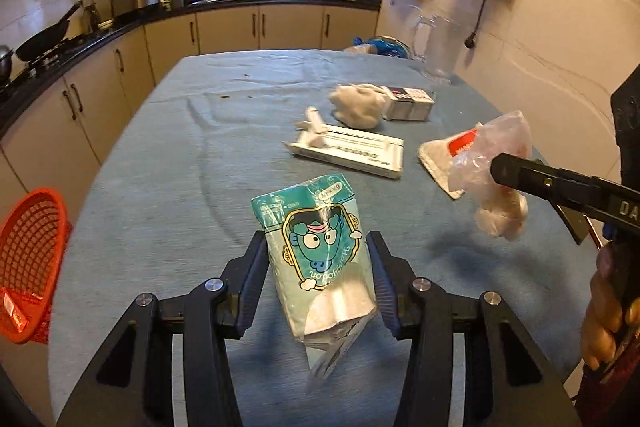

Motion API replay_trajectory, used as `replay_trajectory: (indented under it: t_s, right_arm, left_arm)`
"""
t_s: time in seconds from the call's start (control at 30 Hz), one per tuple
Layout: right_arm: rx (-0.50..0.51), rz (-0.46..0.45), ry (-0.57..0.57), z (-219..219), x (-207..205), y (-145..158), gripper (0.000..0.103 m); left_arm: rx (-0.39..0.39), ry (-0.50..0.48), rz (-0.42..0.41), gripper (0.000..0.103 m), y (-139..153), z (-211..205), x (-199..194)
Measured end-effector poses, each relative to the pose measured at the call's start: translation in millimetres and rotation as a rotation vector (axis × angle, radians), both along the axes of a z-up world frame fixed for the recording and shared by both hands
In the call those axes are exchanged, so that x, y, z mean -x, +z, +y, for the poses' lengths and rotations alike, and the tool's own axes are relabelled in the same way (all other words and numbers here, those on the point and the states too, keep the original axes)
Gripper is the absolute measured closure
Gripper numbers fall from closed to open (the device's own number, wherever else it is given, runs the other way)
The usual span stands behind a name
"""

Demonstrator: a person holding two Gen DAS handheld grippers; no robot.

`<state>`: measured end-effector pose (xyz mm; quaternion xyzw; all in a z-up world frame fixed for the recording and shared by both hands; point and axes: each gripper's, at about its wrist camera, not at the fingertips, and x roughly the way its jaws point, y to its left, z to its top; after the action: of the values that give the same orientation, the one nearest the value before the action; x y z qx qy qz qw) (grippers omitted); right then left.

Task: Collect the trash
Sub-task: 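Grasp the clear plastic bag with the right tool while the left tool grasps the teal tissue pack, then carry tissue pack and plastic bag to the red basket with both tools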

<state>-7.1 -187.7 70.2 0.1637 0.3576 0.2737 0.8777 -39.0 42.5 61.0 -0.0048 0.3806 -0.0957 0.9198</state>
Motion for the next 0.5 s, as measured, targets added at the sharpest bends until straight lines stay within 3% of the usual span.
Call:
replay_trajectory:
  t_s: [0.5]
  right_arm:
    - [0.009,0.039,0.072,62.0,-1.2,1.0,0.075]
  left_arm:
    - [0.002,0.089,-0.045,0.055,3.4,57.1,11.2]
